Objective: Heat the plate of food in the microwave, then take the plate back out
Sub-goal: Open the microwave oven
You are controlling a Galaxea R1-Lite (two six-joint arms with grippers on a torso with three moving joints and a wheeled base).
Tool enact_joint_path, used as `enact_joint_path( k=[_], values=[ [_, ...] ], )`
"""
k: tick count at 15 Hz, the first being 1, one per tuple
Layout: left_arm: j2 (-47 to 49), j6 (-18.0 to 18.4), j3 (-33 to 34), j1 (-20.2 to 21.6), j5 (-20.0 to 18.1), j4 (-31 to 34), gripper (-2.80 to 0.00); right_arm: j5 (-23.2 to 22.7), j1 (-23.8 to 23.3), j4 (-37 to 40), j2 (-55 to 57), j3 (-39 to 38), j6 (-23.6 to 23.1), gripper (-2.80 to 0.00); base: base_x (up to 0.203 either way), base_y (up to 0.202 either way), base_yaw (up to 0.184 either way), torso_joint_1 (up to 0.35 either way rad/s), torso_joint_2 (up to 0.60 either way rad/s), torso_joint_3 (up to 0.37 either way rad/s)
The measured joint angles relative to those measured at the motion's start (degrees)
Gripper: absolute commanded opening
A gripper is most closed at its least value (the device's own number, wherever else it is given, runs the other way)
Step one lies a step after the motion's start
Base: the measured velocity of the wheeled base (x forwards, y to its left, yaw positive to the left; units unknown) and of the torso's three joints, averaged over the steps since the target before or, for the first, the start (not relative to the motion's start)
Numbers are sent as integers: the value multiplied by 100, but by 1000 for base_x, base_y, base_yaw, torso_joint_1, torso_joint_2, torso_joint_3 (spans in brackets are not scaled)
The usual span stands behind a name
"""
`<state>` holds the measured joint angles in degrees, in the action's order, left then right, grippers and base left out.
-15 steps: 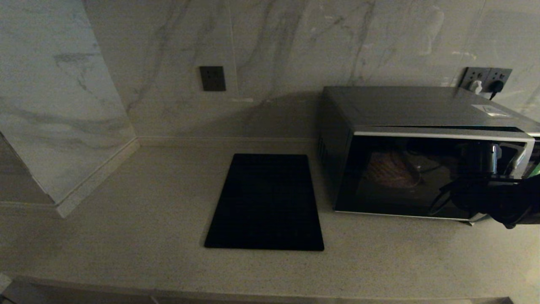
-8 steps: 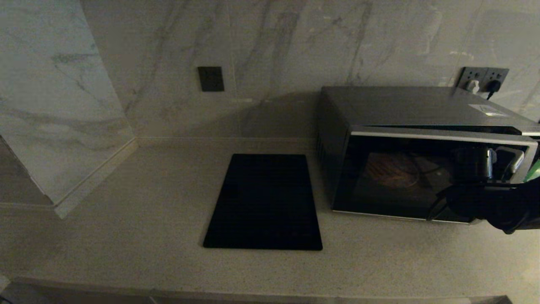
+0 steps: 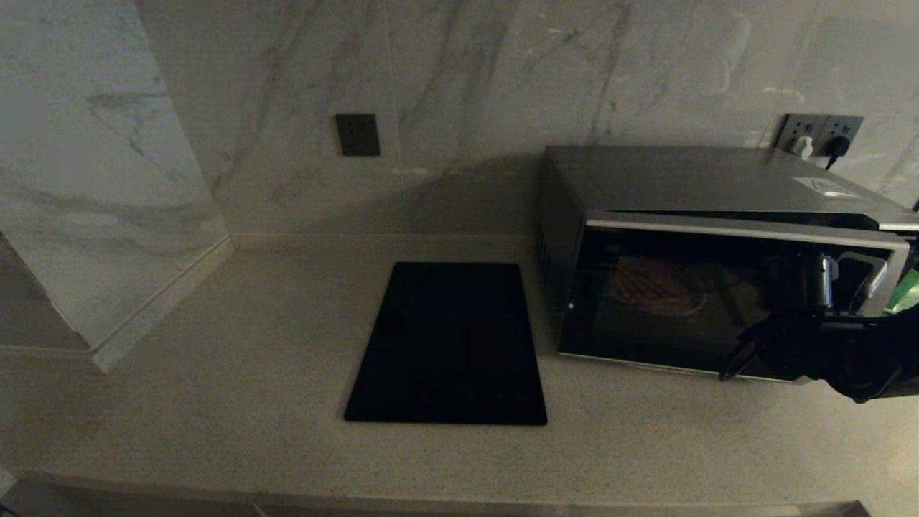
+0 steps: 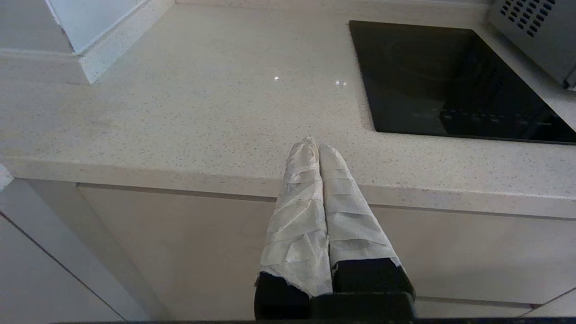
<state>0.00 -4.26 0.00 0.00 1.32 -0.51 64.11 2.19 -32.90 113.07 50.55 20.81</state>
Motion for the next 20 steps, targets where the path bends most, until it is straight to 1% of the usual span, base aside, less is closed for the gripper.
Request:
enact_joint_path(
  k=[1, 2, 5, 9, 13, 16, 20],
  values=[
    [0, 1, 0, 0, -1, 0, -280, -2, 11, -6, -4, -17, 0, -280, 0, 0, 0, 0, 0, 0],
    [0, -1, 0, 0, -3, 0, -280, -5, 20, -4, -12, -30, 3, 0, 0, 0, 0, 0, 0, 0],
    [0, -1, 0, 2, -5, -4, -280, -72, 70, -21, -20, -54, 10, 0, 0, 0, 0, 0, 0, 0],
    [0, -1, 0, 0, -2, -1, -280, -41, 19, -7, -28, -91, 18, 0, 0, 0, 0, 0, 0, 0],
    [0, -1, 0, 0, -4, 0, -280, -22, 102, -21, -234, -209, 9, 0, 0, 0, 0, 0, 0, 0],
    [0, -2, 0, -2, -2, 1, -280, -19, 290, -13, -675, -483, -48, 0, 0, 0, 0, 0, 0, 0],
    [0, 2, 0, -2, 0, 0, -280, -118, 625, -2, -1681, -981, -299, 0, 0, 0, 0, 0, 0, 0]
  ],
)
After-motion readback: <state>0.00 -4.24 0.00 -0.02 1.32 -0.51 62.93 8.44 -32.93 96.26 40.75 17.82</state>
